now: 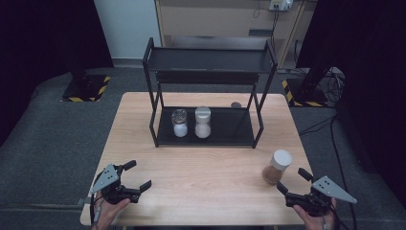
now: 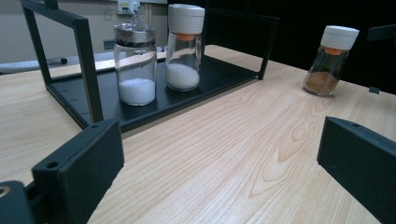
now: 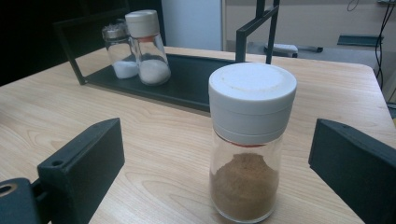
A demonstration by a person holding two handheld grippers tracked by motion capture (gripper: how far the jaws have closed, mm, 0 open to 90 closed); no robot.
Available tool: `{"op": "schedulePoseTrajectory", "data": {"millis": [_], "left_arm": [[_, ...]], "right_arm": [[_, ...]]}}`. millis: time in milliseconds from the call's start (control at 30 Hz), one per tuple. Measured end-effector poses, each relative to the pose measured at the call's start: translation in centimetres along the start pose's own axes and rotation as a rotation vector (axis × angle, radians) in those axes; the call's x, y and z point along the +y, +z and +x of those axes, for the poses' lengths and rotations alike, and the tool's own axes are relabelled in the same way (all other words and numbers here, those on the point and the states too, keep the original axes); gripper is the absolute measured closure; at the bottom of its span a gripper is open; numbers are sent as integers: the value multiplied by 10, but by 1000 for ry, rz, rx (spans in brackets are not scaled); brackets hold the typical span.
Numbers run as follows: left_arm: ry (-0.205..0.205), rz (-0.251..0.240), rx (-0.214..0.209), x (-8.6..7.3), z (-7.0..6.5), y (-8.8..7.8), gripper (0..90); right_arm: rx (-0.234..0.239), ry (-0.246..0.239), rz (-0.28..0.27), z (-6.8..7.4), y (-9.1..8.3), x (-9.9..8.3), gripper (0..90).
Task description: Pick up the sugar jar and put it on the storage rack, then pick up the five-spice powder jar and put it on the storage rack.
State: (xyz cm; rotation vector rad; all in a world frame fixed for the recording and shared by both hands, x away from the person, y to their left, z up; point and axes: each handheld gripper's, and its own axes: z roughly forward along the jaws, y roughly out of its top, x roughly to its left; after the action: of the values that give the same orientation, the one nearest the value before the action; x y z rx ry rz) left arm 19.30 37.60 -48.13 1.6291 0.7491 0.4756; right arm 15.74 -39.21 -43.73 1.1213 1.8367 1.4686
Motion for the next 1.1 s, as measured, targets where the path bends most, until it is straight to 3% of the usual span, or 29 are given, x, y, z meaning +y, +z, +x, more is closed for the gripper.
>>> {"op": "schedulePoseTrajectory", "data": {"millis": [600, 1100], "left_arm": [[9, 1, -13, 0, 1, 2, 0], [-26, -29, 18, -2, -3, -3, 0]], "right_arm": [[-10, 7, 0, -2, -2, -3, 14], [-4, 19, -5, -4, -5, 3, 17]]}}
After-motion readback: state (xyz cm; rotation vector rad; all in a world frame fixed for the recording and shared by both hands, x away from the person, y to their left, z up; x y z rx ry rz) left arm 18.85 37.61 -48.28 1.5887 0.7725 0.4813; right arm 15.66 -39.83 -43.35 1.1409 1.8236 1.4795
